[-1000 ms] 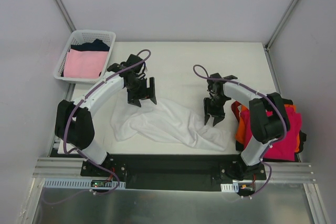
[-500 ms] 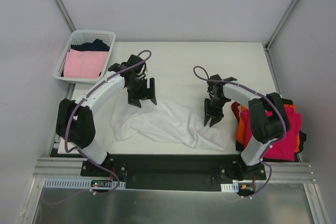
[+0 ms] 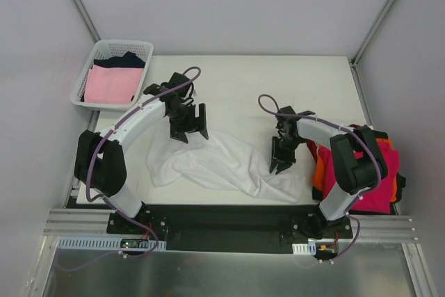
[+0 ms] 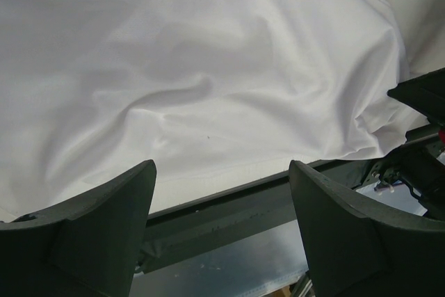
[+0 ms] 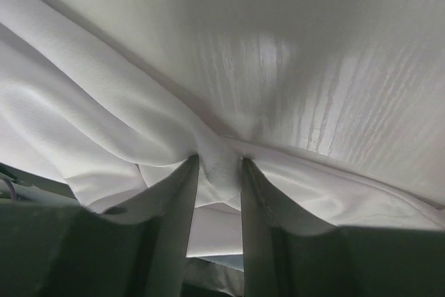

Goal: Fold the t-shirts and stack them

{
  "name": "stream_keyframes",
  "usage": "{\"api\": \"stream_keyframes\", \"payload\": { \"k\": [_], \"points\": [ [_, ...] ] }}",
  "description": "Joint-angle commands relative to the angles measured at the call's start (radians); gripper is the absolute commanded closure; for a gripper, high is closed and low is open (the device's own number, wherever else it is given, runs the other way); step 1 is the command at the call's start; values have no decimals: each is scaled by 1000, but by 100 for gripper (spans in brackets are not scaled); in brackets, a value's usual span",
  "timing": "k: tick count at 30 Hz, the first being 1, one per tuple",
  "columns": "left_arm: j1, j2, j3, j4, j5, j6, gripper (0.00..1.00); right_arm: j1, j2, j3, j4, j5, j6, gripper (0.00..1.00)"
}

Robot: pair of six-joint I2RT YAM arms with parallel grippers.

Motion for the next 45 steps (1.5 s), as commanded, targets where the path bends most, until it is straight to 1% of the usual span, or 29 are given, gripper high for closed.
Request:
{"api": "stream_keyframes", "payload": {
  "k": [1, 3, 4, 6, 10, 13, 17, 18, 21, 23, 28, 36, 39, 45],
  "points": [
    [-5, 3, 13, -19, 19, -6, 23, 6, -39, 18, 6, -8, 17, 75],
    [-5, 4, 15, -19, 17, -6, 22, 6, -39, 24, 0, -8, 16, 85],
    [-4, 6, 18, -19, 17, -6, 22, 8, -40, 31, 0, -5, 17, 93],
    [-5, 7, 18, -19, 19, -8, 22, 6, -43, 38, -11, -2, 15, 99],
    [-5, 13, 12, -17, 19, -9, 23, 6, -57, 76, -46, 15, 8, 99],
    [-5, 16, 7, -17, 16, -11, 22, 2, -57, 165, -106, 44, -7, 99],
    [-5, 16, 10, -17, 16, -11, 22, -33, -19, 343, -206, 62, -37, 99],
    [-5, 16, 10, -17, 14, -11, 23, -52, -5, 416, -221, 64, -44, 99],
    [-5, 12, 10, -17, 13, -9, 23, -90, 52, 535, -266, 64, -70, 99],
    [-5, 9, 7, -19, 13, -9, 22, -110, 88, 580, -281, 64, -86, 99],
    [-5, 6, 9, -17, 9, -6, 22, -171, 151, 687, -287, 69, -98, 99],
    [-5, 23, 29, -20, 20, -5, 22, -247, 269, 820, -230, 9, -100, 99],
    [-5, 24, 23, -20, 22, -5, 22, -269, 291, 876, -227, 6, -95, 99],
    [-5, 24, 9, -22, 25, -9, 22, -331, 308, 932, -188, -20, -84, 99]
  ]
}}
